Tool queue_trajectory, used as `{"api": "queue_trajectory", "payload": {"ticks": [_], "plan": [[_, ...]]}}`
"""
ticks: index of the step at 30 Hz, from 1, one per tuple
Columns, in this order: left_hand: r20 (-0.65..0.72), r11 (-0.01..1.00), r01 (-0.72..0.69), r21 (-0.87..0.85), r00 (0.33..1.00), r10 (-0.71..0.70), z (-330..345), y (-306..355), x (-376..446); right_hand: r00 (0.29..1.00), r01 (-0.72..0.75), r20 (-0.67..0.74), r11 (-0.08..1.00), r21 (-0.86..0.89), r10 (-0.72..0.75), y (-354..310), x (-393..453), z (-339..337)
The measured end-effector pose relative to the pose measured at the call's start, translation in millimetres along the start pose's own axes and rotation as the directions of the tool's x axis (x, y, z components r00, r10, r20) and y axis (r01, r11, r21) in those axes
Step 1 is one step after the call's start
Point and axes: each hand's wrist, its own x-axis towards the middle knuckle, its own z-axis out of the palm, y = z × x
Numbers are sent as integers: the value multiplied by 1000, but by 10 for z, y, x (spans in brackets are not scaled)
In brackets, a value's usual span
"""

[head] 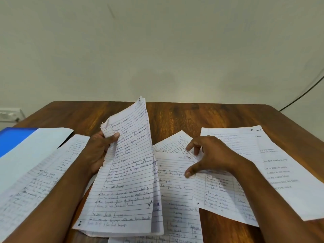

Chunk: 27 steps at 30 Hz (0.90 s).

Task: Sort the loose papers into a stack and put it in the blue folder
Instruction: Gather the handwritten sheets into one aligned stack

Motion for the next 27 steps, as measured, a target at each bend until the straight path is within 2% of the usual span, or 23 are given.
{"api": "queue_trajectory", "payload": {"ticks": [6, 9, 12, 14, 16, 19, 22, 27], "plan": [[76, 994, -72, 81, 995, 66, -93, -49, 37, 1000, 8, 20, 999, 48, -9, -6, 27, 28], [72, 992, -99, 82, 993, 93, -96, -70, 56, 1000, 11, 23, 997, 78, -13, -17, 41, 58], [51, 983, -124, 139, 992, 118, -63, -87, 56, 999, 10, -40, 992, 123, -5, 6, 64, 104], [43, 971, -137, 194, 990, 131, -40, -86, 47, 989, 67, -144, 960, 273, -28, -62, 64, 114], [0, 948, -149, 280, 988, 155, 7, -68, 19, 974, 147, -224, 863, 483, -40, -223, 52, 121], [-57, 925, -139, 352, 984, 170, 81, -88, -7, 979, 143, -206, 759, 636, -12, -461, 50, 216], [-88, 921, -117, 371, 983, 160, 126, -110, -43, 978, 102, -202, 757, 646, 41, -594, 87, 428], [-107, 893, -103, 438, 980, 166, 228, -136, -124, 942, 131, -319, 769, 626, 99, -575, 132, 667]]}}
